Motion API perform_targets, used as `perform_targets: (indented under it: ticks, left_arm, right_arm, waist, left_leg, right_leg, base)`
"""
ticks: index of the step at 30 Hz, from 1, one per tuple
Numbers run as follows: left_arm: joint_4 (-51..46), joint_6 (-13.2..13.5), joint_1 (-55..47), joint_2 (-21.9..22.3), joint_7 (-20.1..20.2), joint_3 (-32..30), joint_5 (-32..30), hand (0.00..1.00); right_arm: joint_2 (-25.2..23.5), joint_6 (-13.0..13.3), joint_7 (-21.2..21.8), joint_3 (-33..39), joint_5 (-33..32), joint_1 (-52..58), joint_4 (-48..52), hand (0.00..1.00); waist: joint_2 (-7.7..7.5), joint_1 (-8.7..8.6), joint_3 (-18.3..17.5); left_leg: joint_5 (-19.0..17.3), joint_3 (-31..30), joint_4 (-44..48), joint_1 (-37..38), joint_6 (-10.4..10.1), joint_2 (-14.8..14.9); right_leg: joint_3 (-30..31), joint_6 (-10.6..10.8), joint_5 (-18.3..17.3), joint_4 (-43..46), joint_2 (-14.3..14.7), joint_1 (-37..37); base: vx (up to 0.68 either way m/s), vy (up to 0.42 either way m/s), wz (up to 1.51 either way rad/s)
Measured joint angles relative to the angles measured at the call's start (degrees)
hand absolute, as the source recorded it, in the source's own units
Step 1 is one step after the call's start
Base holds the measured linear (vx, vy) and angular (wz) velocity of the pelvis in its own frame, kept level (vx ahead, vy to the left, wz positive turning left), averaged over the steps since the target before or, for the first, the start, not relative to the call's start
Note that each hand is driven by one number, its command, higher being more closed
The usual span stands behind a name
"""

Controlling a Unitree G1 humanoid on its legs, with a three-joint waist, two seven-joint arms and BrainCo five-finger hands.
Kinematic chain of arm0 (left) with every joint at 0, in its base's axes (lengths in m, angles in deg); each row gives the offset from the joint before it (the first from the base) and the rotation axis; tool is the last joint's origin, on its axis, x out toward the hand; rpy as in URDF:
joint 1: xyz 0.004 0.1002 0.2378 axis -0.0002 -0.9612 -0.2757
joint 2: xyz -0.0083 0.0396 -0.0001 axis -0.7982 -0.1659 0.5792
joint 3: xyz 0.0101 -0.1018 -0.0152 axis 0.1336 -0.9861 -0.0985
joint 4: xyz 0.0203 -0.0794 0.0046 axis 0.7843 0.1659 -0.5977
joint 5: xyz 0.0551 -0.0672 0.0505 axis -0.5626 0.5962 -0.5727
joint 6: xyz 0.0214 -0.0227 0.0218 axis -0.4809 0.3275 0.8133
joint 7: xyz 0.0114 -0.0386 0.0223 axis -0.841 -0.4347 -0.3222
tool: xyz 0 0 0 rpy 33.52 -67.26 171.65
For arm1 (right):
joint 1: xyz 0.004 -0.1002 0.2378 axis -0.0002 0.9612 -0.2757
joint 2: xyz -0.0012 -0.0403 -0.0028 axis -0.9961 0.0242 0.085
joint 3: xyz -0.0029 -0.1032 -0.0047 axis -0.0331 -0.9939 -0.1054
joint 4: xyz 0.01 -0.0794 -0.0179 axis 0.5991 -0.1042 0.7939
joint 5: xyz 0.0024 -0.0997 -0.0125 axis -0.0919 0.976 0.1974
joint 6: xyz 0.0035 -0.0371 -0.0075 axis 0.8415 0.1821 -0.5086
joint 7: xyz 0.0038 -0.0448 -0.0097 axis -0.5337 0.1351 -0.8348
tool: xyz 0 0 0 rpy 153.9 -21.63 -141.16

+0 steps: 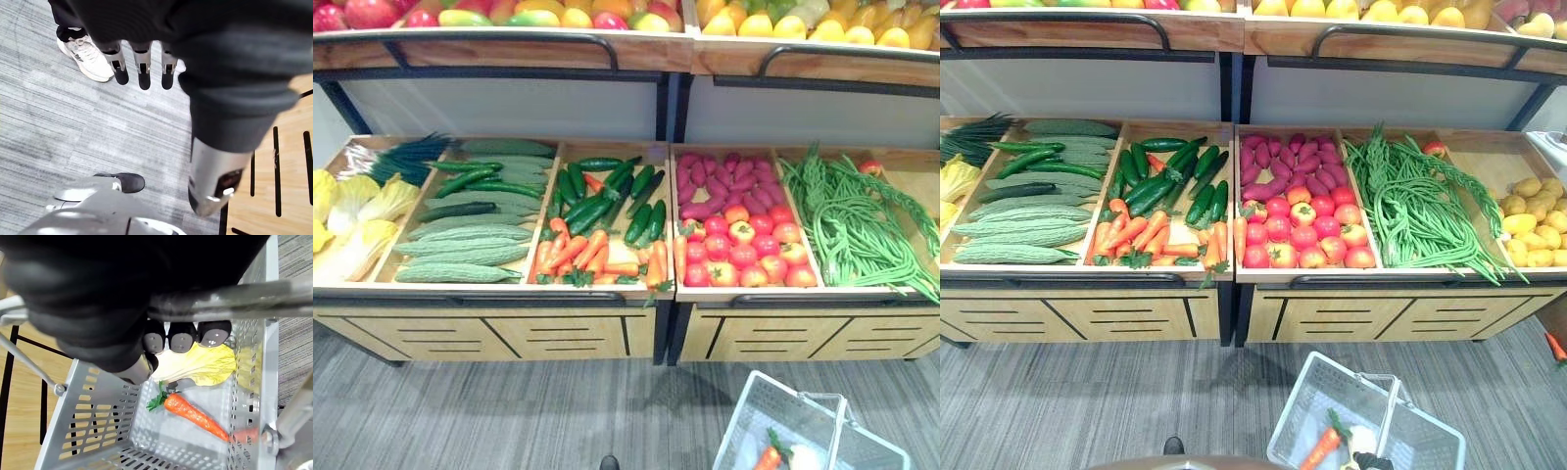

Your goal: Pick vegetable in the basket

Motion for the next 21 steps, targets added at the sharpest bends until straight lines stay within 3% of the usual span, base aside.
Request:
perform_targets:
  ticks: [8,11,12,14,16,18,20,21]
  left_arm:
    - [1.64,1.38,0.78,-2.69,3.45,8.4,-0.01,0.0]
    - [1.68,1.42,0.74,-3.11,3.45,10.23,-0.01,0.0]
    - [1.84,1.44,0.63,-3.04,3.42,10.71,0.01,0.0]
    - [2.12,1.53,0.58,-3.27,3.38,11.54,0.03,0.0]
    - [2.13,1.52,0.65,-3.86,3.38,11.97,-0.05,0.0]
    - [2.11,1.5,2.19,-3.84,3.43,12.04,-0.15,0.0]
    - [1.9,1.57,2.82,-3.73,3.46,12.92,-0.37,0.0]
    - [1.41,1.6,3.02,-3.79,3.36,13.21,-0.56,0.0]
  right_arm:
    - [0.42,0.04,1.27,-1.06,-0.81,-0.61,-0.94,1.0]
    - [0.51,0.11,1.35,-0.4,-2.03,-0.47,-1.45,1.0]
    - [0.54,0.13,1.4,0.16,-2.58,-0.47,-1.43,1.0]
    - [0.05,1.01,2.06,0.09,-3.83,-0.64,-0.01,1.0]
    - [-1.19,1.83,2.42,0.17,-4.8,-0.65,1.37,1.0]
    - [-2.27,1.91,2.49,1.03,-5.28,-0.35,2.23,1.0]
    - [-2.54,1.83,2.48,0.97,-5.25,-0.02,2.2,1.0]
    - [-2.66,1.93,2.5,0.19,-5.19,-0.19,2.6,1.0]
  waist:
    - [-0.35,-1.17,1.68]
    - [-0.23,-1.57,2.37]
    - [0.22,-1.52,2.72]
    - [1.22,-1.39,3.39]
    - [2.03,-1.32,4.31]
    - [1.19,-1.44,5.5]
    - [1.13,-1.23,5.8]
    - [1.2,-1.17,6.11]
  left_leg:
    - [-2.31,0.76,-0.01,2.82,-0.97,-0.22]
    - [-3.76,1.37,-0.01,4.74,-0.65,-0.35]
    - [-4.38,2.75,0.02,5.85,-0.8,0.3]
    - [-5.1,6.84,0.1,7.21,-1.23,2.59]
    - [-5.5,12.16,0.41,8.73,-1.03,3.97]
    - [-6.35,17.09,0.45,10.24,-0.2,3.99]
    - [-7.21,22.9,0.44,10.83,0.9,4.18]
    - [-7.56,25.95,0.44,10.89,1.5,3.92]
  right_leg:
    - [0.23,-0.95,-0.54,0.23,-0.28,2.29]
    - [0.92,-2.3,-1.21,3.73,-1.04,2.09]
    - [2.65,-3.74,-1.02,7.5,-1.11,0.29]
    - [7.73,-6.87,1.76,14.36,0.19,-5.02]
    - [11.06,-5.92,5.86,17.18,1.13,-9.07]
    - [8.1,-6.08,8.22,15.84,0.56,-9.77]
    - [-0.29,-7.31,10.57,11.78,-0.52,-9.33]
    - [-5.99,-9.08,8.47,14.24,-2.03,-9.81]
  base:
    - [0.06,-0.01,-0.06]
    - [0.07,0.026,-0.16]
    - [0.06,0.082,-0.6]
    - [0.07,0.1,-1.01]
    - [0.06,0.08,-1.25]
    - [0.04,0.086,-1.3]
    - [0.01,0.071,-1.36]
    - [-0.02,0.041,-1.29]
